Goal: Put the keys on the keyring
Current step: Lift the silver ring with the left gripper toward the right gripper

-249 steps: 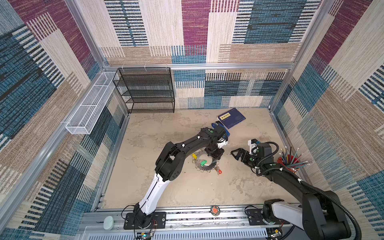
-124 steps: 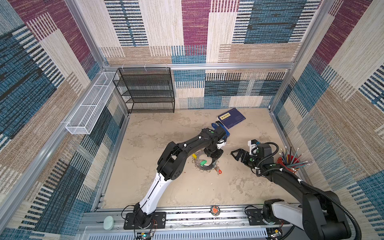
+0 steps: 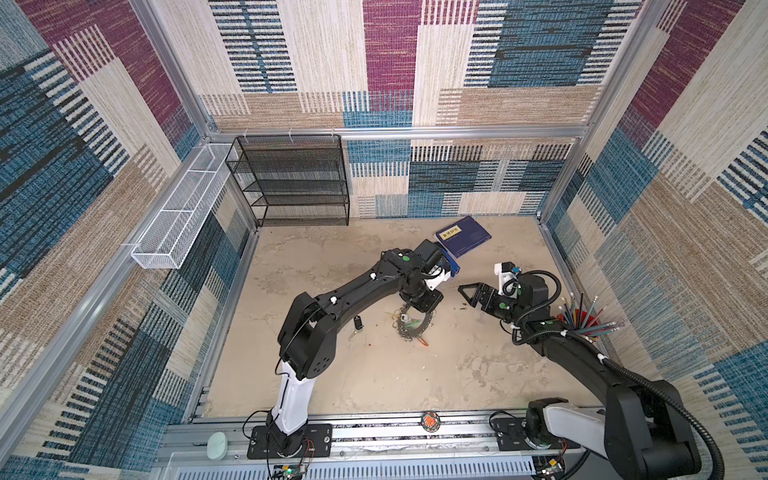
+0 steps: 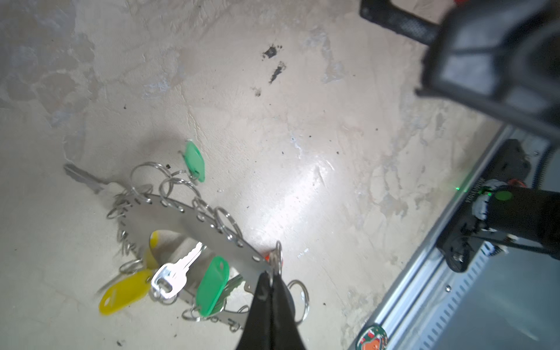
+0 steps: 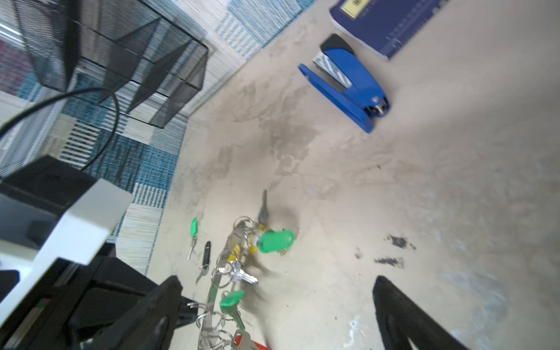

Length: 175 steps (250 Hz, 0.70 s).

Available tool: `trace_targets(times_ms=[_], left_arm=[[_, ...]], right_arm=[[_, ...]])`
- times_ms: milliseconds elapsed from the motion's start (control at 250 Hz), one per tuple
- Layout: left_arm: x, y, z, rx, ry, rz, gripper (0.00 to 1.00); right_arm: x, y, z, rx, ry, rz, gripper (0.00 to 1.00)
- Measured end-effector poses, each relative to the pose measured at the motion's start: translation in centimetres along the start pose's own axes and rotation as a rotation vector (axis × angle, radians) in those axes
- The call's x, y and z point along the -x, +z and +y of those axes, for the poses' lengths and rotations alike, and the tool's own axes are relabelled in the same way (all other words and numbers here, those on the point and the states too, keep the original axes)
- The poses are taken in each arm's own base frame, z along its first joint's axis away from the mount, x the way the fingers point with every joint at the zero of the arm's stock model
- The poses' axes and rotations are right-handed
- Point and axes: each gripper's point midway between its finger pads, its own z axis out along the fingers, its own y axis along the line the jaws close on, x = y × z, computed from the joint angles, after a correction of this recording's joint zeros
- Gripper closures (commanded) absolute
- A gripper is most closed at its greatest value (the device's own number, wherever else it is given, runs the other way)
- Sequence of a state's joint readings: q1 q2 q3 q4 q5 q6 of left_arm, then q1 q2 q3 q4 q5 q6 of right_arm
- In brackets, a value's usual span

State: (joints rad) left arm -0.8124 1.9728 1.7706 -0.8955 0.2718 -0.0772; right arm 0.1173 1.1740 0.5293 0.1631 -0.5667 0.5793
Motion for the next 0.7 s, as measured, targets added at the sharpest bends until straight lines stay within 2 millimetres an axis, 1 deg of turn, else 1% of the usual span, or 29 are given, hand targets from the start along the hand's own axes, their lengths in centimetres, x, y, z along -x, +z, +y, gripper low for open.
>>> trace_targets(times_ms=[148, 244, 284, 316, 384, 428, 536, 616, 700], left_arm=[[0.2, -3.8, -1.7, -0.049, 0.034, -0.104, 1.0], [0.8, -6.2, -2.7, -0.091, 0.062, -0.206, 1.0], [1.0, -7.1, -3.1, -0.112, 0.073, -0.245, 1.0], [1.4, -7.9, -3.3, -0.126, 0.079, -0.283, 1.0], [2.2, -9.5, -3.8, -0.159, 0.091, -0.363, 1.0], [2.7, -10.5, -4.2, -0.182, 0.095, -0.413, 1.0], [3.9, -13.0, -5.2, -0.239, 0.105, -0.528, 1.0], [4.6, -14.6, -5.9, -0.272, 0.117, -0.594, 1.0], [5.2, -16.1, -6.6, -0.295, 0.13, -0.648, 1.0]], right_arm=[[1.4, -0.7, 3.5, 0.138, -0.063, -0.03, 0.06], [2.3, -1.7, 6.0, 0.226, -0.118, -0.056, 0.1], [2.7, -2.1, 7.0, 0.256, -0.141, -0.066, 0.13], [3.0, -2.5, 7.7, 0.28, -0.159, -0.073, 0.16], [3.4, -3.2, 9.3, 0.332, -0.199, -0.088, 0.18], [3.4, -3.6, 10.1, 0.361, -0.218, -0.091, 0.2], [3.1, -4.2, 12.1, 0.436, -0.252, -0.087, 0.27], [2.7, -4.4, 13.4, 0.485, -0.274, -0.073, 0.32], [2.7, -4.5, 15.1, 0.532, -0.304, -0.069, 0.35]])
